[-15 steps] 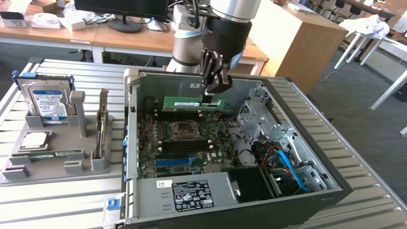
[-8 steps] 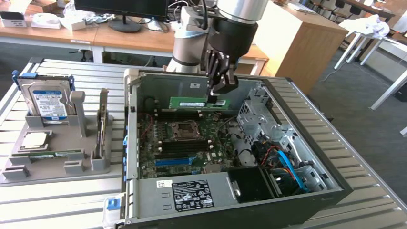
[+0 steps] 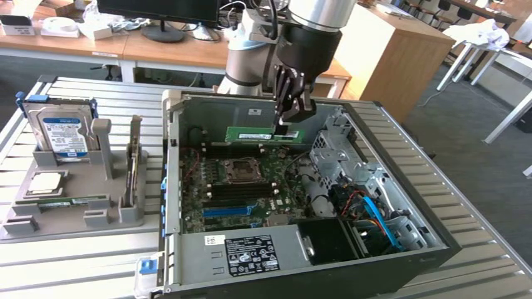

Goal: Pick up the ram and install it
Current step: 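Pick up the ram and move it above insertion slot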

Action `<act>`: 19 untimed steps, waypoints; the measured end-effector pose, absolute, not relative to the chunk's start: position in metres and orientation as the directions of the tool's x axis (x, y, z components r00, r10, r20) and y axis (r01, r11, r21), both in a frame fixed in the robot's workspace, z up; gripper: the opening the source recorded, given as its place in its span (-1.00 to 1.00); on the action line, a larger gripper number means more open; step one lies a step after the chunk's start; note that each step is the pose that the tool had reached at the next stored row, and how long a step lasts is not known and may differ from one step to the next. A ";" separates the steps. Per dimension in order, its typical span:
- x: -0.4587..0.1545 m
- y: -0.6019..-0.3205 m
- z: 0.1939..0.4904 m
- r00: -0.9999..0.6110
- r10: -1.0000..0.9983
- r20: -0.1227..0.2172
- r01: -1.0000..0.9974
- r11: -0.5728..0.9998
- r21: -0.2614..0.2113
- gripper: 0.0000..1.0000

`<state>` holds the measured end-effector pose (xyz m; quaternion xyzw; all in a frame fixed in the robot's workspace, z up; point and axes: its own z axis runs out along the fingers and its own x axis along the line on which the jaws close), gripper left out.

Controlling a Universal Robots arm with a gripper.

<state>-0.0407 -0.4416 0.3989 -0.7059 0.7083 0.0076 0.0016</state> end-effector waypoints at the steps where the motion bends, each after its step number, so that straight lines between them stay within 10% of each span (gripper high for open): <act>1: -0.041 -0.442 0.399 -0.003 -1.000 -0.013 -1.000 0.003 0.008 -0.76; 19: -0.041 -0.421 0.398 -0.003 -1.000 -0.013 -1.000 0.003 0.008 -0.76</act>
